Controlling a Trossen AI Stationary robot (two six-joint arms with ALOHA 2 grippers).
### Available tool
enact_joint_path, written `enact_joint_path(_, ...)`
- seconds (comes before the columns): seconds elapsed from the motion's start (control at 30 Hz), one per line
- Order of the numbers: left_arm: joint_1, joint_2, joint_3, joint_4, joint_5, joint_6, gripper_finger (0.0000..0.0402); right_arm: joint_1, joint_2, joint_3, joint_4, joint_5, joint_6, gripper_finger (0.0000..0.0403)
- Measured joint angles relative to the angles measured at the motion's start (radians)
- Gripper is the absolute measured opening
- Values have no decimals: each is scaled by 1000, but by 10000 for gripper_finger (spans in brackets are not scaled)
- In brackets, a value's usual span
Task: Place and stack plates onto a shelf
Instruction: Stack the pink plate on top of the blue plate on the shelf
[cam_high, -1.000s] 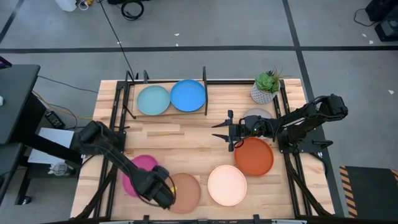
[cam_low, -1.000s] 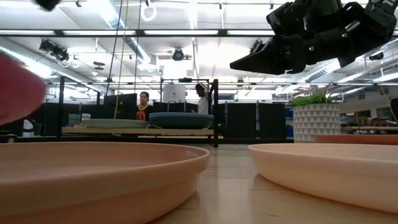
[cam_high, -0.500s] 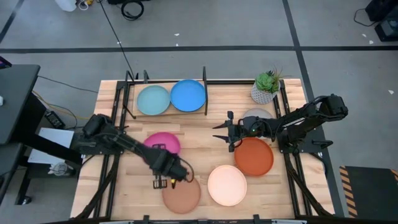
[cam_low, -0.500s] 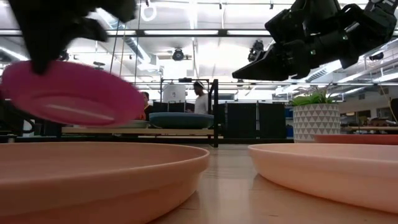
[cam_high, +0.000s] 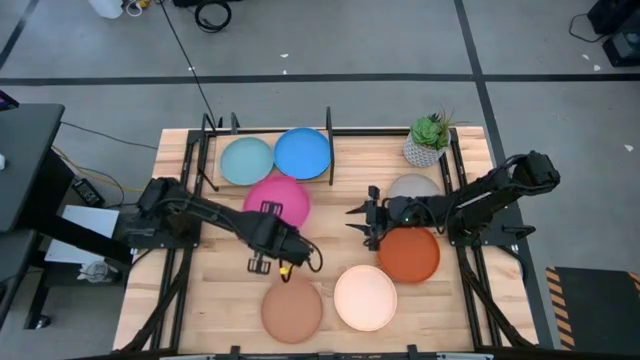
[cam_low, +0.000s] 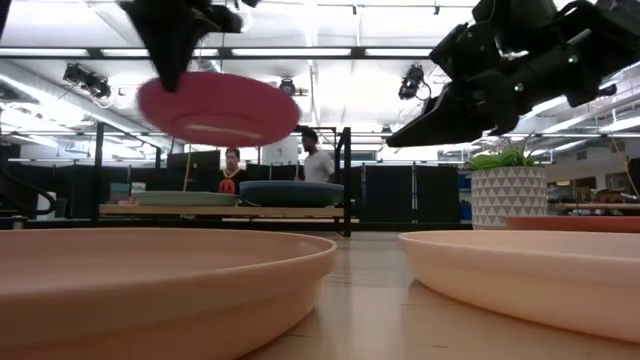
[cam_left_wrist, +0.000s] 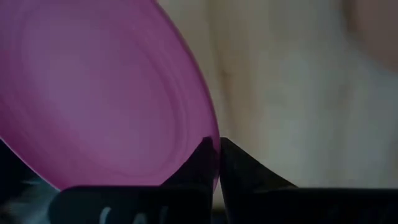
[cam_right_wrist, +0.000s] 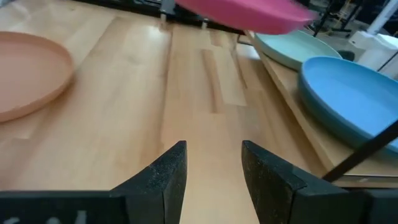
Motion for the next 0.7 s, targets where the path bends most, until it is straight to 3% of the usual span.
enact_joint_path(0.23,133,0,0,7,-109,236,16,61,0,0,-4,4,16,159)
enact_joint_path(0.47,317,0,0,120,-128,442,16,95,0,0,-26,101,12,159)
enact_joint_path(0.7,474,2,-1,222,-108,584,16,101,0,0,-56,109,19,159)
